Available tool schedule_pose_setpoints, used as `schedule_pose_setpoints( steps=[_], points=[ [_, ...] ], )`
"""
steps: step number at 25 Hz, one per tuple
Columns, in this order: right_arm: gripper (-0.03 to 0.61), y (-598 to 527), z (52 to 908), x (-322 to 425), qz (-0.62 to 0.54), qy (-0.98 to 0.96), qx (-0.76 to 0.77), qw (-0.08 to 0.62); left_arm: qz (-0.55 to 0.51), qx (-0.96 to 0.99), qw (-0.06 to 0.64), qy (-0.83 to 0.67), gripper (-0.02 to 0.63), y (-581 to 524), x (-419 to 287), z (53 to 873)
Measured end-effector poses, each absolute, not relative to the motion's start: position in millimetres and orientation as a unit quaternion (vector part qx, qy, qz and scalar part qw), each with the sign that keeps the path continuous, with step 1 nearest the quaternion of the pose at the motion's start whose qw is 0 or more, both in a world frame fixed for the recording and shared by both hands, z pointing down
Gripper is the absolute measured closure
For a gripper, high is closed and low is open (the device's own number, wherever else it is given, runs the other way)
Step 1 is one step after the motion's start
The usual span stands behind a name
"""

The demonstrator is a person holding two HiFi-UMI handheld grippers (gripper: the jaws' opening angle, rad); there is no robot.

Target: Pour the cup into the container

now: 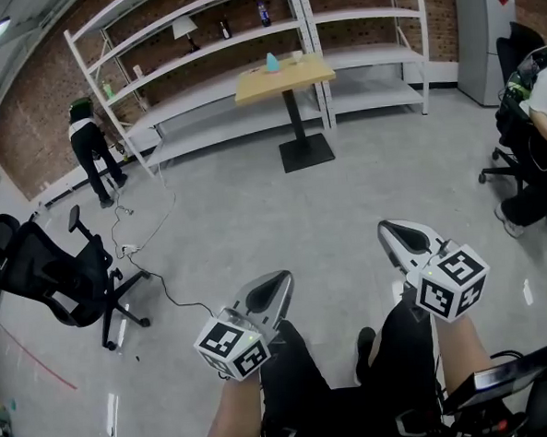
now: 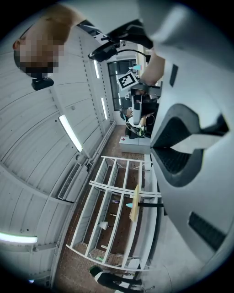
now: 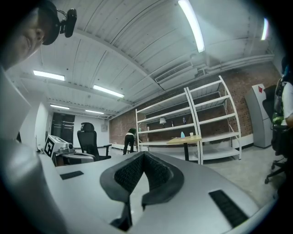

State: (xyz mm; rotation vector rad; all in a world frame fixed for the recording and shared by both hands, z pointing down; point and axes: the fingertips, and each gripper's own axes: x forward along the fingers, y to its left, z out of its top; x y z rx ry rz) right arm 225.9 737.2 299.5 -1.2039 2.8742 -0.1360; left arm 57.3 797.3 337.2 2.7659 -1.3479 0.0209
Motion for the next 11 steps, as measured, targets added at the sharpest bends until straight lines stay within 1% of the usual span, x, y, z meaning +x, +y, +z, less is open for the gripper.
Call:
schedule_pose_setpoints(
  steps=[11],
  points=[
    [0.577,741.0,297.5,224.7,-0.038,0.921,-0.389,0.008,0.003,0.899,0.035,-0.437,0.612,799.4,57.3,337.3]
  ],
)
